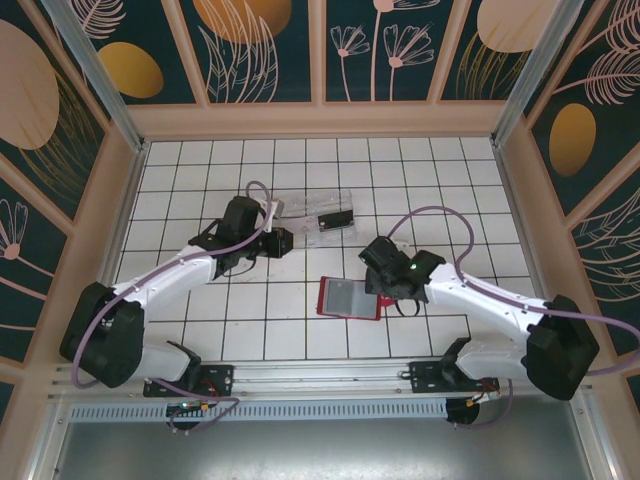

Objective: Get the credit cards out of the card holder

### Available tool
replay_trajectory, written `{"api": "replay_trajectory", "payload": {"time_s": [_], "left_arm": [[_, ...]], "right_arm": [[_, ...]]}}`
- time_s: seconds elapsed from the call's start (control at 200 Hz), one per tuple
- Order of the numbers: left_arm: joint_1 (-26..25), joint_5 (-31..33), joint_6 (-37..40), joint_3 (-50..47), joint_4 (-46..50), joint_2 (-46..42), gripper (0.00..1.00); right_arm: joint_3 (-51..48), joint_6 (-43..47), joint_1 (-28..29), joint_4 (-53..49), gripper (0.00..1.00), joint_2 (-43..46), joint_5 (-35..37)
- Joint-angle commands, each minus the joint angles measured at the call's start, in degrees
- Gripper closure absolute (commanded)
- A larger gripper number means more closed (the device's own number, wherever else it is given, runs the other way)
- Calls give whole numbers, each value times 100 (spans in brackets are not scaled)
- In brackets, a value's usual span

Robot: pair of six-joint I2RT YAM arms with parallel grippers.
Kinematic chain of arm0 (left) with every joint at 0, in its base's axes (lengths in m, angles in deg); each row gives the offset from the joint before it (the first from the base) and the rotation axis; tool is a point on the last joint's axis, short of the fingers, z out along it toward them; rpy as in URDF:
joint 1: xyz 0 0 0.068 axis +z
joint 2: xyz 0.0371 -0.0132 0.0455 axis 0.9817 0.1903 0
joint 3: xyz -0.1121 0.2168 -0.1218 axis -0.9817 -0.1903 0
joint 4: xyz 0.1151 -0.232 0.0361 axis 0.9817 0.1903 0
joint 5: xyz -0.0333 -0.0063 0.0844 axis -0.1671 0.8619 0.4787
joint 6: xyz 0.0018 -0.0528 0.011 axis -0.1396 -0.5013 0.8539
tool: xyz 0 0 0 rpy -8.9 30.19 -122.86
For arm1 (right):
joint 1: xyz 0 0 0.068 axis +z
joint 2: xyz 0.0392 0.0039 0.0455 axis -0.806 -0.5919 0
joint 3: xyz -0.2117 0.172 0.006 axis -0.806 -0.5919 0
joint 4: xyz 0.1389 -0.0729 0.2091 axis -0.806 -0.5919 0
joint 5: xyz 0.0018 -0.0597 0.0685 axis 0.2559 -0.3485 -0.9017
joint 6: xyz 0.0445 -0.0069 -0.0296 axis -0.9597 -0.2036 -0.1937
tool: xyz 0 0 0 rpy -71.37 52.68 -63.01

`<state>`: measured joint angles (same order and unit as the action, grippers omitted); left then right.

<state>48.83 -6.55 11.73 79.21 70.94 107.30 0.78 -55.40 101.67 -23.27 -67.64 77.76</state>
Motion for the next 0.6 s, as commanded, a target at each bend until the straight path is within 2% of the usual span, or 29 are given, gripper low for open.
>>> {"api": "replay_trajectory", "payload": {"time_s": [0.0, 0.11, 0.17, 0.375, 0.59], "left_arm": [[-223, -151, -139, 26, -197, 198, 91], [-323, -14, -203, 21, -183, 349, 94], [-329, 108, -228, 5, -127, 377, 94], [-328, 319, -239, -57, -45, 257, 95], [-323, 363, -239, -95, 3, 196, 95]], "right_arm": [[107, 61, -33, 638, 37, 271, -558], [-57, 237, -57, 1598, 41, 359, -1603], [-65, 213, -60, 1725, 43, 220, -1784], [710, 476, 290, 856, 44, -1047, -799], [1559, 722, 720, 288, 31, -2302, 15]]}}
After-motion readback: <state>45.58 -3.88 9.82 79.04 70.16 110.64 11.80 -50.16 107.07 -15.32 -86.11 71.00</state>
